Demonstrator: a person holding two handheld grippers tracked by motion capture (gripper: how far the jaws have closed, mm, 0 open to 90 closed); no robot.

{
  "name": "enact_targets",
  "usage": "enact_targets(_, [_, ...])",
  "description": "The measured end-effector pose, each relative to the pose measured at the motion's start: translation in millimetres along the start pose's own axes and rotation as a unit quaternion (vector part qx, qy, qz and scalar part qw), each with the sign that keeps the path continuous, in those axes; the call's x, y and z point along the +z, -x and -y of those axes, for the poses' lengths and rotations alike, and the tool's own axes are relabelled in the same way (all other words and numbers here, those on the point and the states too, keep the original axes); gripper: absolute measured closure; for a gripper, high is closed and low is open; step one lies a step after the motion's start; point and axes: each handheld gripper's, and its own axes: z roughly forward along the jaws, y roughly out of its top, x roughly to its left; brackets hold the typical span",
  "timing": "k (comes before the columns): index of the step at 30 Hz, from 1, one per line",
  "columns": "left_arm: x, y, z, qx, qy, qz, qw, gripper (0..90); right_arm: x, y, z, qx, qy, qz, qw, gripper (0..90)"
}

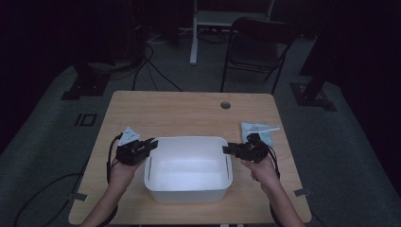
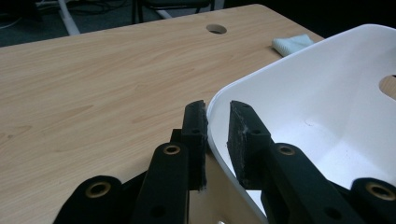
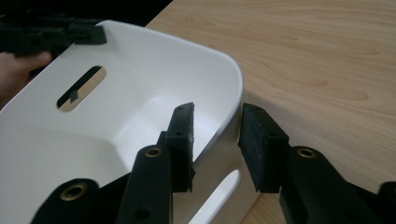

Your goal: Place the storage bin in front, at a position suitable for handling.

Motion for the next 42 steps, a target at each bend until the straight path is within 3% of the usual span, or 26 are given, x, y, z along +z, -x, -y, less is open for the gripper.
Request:
enact_targets(13, [-11.5, 14.3, 8.8, 0.004, 0.002, -0.014, 0.9999, 75.1, 8.3, 1.2, -14.0, -0.014, -0.001, 0.028, 0.9995, 74.1])
enact_targets(17, [-10.6, 13.0, 9.2, 0.000, 0.003, -0.008, 1.0000, 73.9, 9.9, 2.8, -15.7, -0.001, -0.001, 0.024, 0.9997, 73.7])
enact_targets(20, [-9.1, 10.6, 10.3, -0.001, 0.001, -0.001, 1.0000, 71.5, 6.6, -0.4, -12.8, 0.002, 0.006, 0.018, 0.9998, 65.4])
enact_targets(25, [-7.6, 7.3, 12.0, -0.011, 0.004, 0.008, 0.9999, 69.5, -0.8, -11.5, -1.3, -0.006, 0.005, 0.032, 0.9994, 61.8])
enact_targets(29, [-5.7, 9.4, 10.7, -0.003, 0.002, 0.004, 1.0000, 72.2, -3.5, -17.7, 10.7, -0.002, 0.000, 0.034, 0.9994, 61.9])
enact_targets(32, [-4.9, 12.2, 8.0, 0.011, -0.004, -0.012, 0.9999, 77.4, -5.0, -19.1, 16.6, 0.003, 0.000, 0.034, 0.9994, 62.2])
enact_targets(36, [-4.9, 12.5, 7.4, 0.009, -0.006, -0.015, 0.9998, 78.0, -3.8, -20.7, 14.5, -0.010, -0.005, 0.044, 0.9990, 63.0])
enact_targets(42, [-6.2, 13.6, 8.9, 0.001, -0.003, -0.017, 0.9998, 77.6, -1.4, -16.5, 8.7, -0.007, -0.009, 0.045, 0.9989, 65.6])
